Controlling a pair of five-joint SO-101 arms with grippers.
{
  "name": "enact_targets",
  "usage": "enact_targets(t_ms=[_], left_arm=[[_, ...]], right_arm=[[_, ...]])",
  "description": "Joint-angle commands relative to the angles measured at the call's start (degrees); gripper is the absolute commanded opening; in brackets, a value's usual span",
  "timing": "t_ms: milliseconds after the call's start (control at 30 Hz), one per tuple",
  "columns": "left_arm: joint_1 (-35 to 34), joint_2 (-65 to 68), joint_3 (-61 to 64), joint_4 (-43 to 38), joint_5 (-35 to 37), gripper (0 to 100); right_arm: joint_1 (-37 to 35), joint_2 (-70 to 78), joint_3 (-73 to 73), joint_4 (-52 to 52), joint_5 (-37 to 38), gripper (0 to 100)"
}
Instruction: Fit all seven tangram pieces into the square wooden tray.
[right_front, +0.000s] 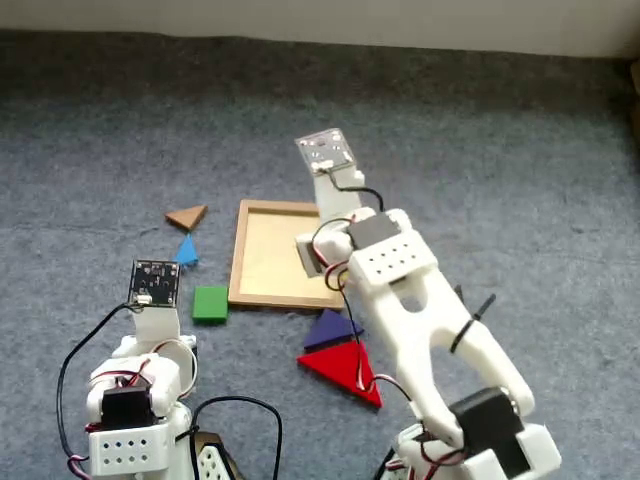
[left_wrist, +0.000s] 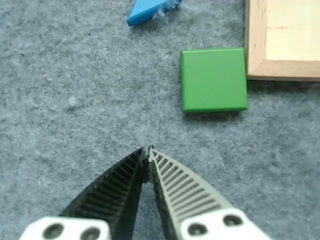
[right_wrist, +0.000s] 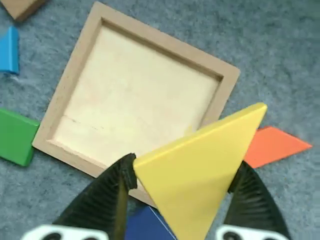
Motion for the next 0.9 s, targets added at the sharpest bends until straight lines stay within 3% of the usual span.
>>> enact_targets(t_ms=[0, 367, 867], left_arm=[[-0.57, -0.57, 1.19, 0.26, -0.53, 2], [-0.57, -0.57, 1.19, 0.26, -0.53, 2], [-0.57, -0.57, 1.19, 0.26, -0.53, 2]], right_arm=[[-2.59, 5.85, -8.75, -0.04, 0.53, 17.0], [-4.44, 22.29, -18.86, -0.04, -1.49, 17.0], [-4.26, 24.13, -21.05, 0.31, -4.04, 19.7]])
